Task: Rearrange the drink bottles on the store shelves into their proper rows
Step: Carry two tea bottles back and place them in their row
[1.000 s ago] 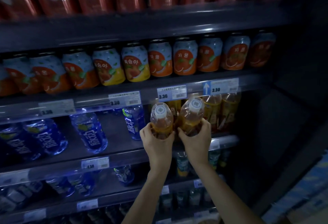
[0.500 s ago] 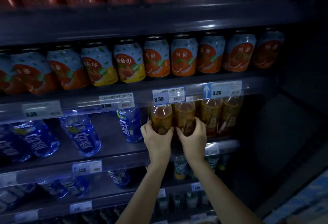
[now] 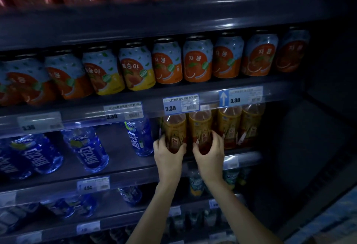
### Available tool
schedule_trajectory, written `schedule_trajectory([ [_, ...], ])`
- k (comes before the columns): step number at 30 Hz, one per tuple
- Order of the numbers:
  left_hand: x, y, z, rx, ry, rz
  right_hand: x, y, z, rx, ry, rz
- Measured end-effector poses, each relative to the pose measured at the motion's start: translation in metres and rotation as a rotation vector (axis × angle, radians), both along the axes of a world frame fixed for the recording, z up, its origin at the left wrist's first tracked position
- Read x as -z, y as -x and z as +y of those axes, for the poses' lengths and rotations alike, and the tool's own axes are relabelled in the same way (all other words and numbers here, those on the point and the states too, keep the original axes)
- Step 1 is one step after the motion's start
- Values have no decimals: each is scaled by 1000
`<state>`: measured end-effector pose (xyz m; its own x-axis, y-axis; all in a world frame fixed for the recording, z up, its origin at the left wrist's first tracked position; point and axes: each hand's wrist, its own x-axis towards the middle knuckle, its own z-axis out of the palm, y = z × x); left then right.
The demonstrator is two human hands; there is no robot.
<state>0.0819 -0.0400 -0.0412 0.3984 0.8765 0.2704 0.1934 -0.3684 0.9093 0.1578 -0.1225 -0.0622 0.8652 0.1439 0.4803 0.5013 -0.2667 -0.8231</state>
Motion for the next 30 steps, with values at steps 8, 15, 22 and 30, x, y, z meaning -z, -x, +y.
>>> schedule_trajectory([
  [8,-5,-10,-16,-57,6,0,-3,0,2,13,-17,16],
  [15,-6,-19,-21,-92,-6,7,-6,0,2,43,-33,82],
  [22,-9,-22,-22,-101,-13,27,-7,8,10,125,-68,99],
  [30,-9,-9,-14,48,33,32,-10,14,13,164,-50,106],
])
